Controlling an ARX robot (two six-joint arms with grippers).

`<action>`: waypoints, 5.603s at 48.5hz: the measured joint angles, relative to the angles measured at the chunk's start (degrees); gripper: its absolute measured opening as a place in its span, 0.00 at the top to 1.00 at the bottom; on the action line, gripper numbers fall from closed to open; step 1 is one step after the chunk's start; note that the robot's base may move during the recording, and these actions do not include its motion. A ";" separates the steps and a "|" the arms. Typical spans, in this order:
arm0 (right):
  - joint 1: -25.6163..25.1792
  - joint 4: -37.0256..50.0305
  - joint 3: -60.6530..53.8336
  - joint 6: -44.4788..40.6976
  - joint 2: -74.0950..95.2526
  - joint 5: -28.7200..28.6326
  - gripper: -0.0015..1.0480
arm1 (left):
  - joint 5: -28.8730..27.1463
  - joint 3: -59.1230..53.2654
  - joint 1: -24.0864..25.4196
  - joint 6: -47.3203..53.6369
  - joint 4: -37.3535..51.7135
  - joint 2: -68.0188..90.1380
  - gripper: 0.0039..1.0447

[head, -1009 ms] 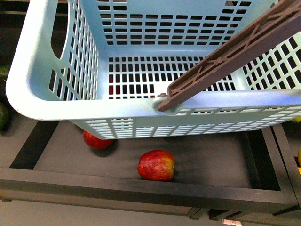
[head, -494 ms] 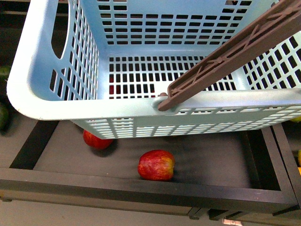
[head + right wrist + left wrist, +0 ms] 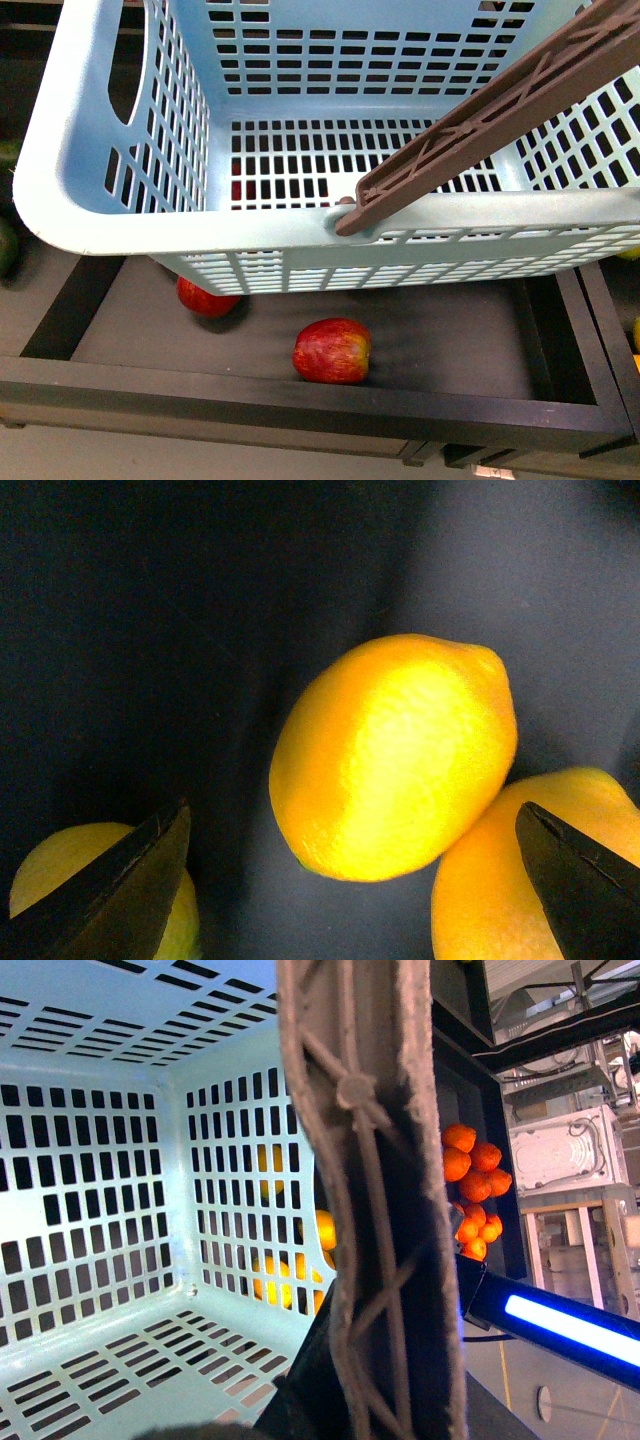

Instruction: Pick lemon and mango into basket

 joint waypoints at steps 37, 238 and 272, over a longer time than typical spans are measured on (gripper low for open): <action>-1.01 -2.54 8.22 0.96 7.34 0.15 0.37 | 0.04 0.00 0.00 0.00 0.00 0.00 0.96; 27.61 35.32 -70.73 -51.28 -93.70 -4.44 0.08 | 0.31 0.15 0.02 -0.11 0.07 0.26 0.96; 27.61 35.30 -70.84 -51.28 -93.68 -4.52 0.08 | 0.00 0.20 -0.07 0.04 0.09 0.24 0.96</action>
